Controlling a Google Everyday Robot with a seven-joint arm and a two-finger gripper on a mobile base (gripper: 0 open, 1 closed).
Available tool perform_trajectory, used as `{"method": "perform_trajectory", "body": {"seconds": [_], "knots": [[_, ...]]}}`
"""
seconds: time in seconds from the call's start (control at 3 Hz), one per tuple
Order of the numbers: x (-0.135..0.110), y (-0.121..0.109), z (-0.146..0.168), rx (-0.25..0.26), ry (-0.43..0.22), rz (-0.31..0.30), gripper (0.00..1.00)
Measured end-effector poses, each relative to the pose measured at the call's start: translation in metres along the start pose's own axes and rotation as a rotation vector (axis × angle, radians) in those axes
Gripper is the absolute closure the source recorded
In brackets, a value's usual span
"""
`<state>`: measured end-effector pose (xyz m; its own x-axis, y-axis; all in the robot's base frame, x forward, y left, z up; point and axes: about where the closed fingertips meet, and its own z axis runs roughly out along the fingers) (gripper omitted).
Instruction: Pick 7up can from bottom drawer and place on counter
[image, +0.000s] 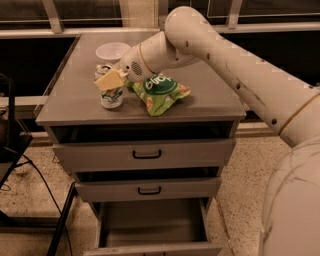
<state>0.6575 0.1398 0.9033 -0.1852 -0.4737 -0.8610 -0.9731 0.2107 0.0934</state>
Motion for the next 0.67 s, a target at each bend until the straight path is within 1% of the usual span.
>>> {"method": "perform_trajectory", "body": {"seconds": [0.33, 0.67], "knots": [[0.0, 0.0, 0.0, 0.0, 0.0, 0.0, 0.22], [0.0, 0.0001, 0.0001, 0.0, 0.0, 0.0, 0.0]]}}
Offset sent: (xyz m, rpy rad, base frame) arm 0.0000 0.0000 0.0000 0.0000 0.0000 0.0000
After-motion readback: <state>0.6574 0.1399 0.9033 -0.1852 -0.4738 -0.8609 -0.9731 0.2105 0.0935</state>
